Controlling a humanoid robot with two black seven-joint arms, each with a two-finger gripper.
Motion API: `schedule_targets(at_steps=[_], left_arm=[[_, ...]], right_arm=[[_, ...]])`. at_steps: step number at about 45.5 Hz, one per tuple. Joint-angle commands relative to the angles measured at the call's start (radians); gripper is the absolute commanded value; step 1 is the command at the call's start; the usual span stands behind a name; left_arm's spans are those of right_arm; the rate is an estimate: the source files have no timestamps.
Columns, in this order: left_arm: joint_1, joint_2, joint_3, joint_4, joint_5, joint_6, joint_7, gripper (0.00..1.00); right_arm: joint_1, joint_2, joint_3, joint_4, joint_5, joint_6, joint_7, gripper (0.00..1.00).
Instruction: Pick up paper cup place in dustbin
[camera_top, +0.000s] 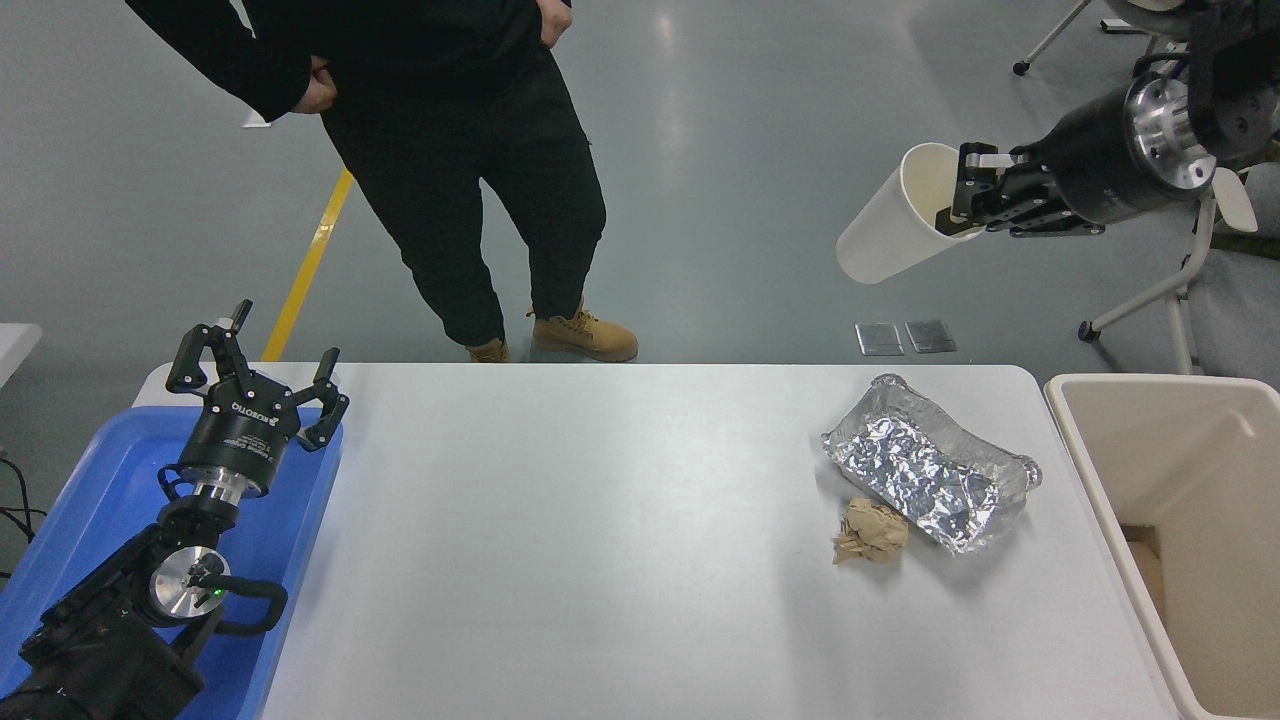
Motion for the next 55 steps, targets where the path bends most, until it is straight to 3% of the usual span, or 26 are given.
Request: schedule_targets(at_steps=[1, 13, 29, 35, 48, 55], left_arm=[[0.000, -0.001, 0.000, 0.000, 0.000, 0.000, 0.000, 0.98], [0.000, -0.001, 0.000, -0.001, 0.000, 0.000, 0.002, 0.98], [0.000, -0.001, 0.000, 0.000, 0.000, 0.000, 0.002, 0.98], [0.000, -0.001, 0.000, -0.001, 0.000, 0.000, 0.000, 0.98], [0.000, -0.001, 0.000, -0.001, 0.000, 0.000, 0.000, 0.98], [0.000, -0.001, 0.000, 0.000, 0.000, 0.000, 0.000, 0.98]], right_arm=[[-0.197, 0.013, 0.011, -0.309, 0.003, -0.073, 0.000, 0.00], [-0.531, 0.062, 0.118, -0.751, 0.078, -0.139, -0.003, 0.00], [-0.866, 0.185, 0.121, -1.113, 0.280, -0.256, -0.013, 0.00], [-0.967, 0.216, 0.133, -1.175, 0.323, -0.319, -0.020, 0.00], [-1.148, 0.273, 0.231, -1.176, 0.420, -0.435, -0.086, 0.00], [-1.240, 0.308, 0.287, -1.175, 0.429, -0.483, -0.088, 0.00]])
